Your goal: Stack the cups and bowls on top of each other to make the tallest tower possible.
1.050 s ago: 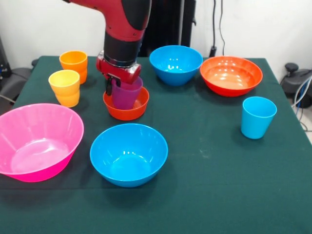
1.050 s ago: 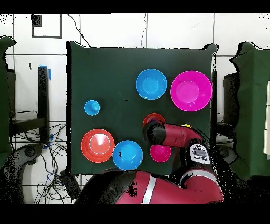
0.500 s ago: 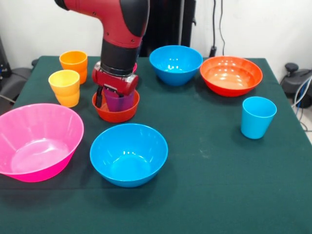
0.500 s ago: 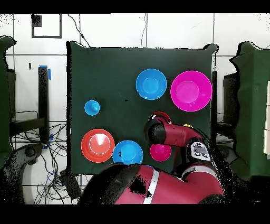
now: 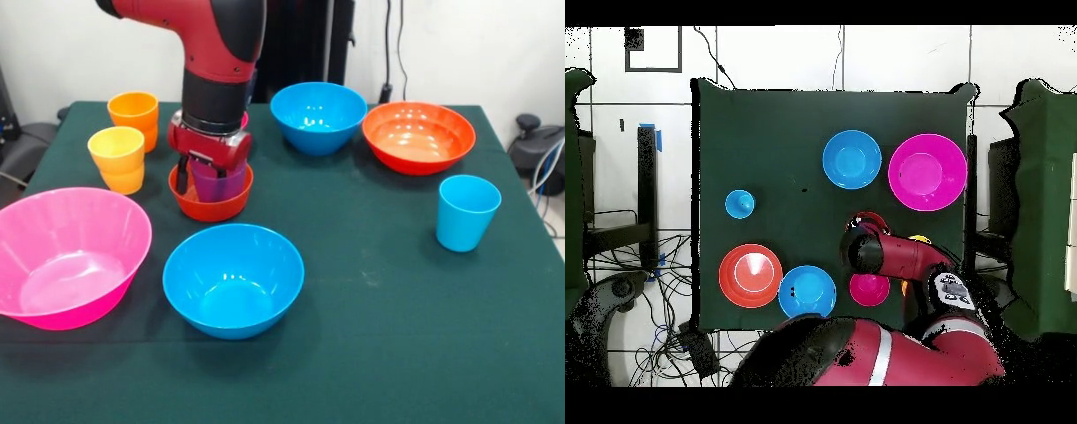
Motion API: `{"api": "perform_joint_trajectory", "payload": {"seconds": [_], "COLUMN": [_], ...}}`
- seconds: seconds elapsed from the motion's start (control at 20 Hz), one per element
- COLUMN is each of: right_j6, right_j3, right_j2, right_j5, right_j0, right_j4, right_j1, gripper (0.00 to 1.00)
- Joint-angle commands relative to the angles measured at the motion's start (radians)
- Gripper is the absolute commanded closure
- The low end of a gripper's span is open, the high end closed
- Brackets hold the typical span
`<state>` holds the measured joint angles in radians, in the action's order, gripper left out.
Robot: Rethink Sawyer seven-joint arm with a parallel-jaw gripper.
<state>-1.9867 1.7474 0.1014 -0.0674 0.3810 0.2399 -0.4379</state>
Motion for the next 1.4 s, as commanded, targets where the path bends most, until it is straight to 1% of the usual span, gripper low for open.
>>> {"api": "perform_joint_trajectory", "payload": {"seconds": [0.05, 0.25, 0.5, 0.95, 1.25, 1.4], "right_j6": [-0.064, -0.045, -0.032, 0.003, 0.018, 0.016], "right_j3": [0.104, 0.155, 0.198, 0.251, 0.275, 0.288], "right_j2": [-0.174, -0.181, -0.184, -0.169, -0.161, -0.172], "right_j5": [-0.082, -0.150, -0.210, -0.373, -0.463, -0.474], "right_j0": [0.032, 0.044, 0.051, 0.047, 0.044, 0.048], "right_j4": [0.005, -0.003, -0.014, -0.035, -0.050, -0.059], "right_j1": [-0.081, -0.161, -0.256, -0.469, -0.571, -0.581], "gripper": [0.00, 0.00, 0.00, 0.00, 0.00, 0.00]}}
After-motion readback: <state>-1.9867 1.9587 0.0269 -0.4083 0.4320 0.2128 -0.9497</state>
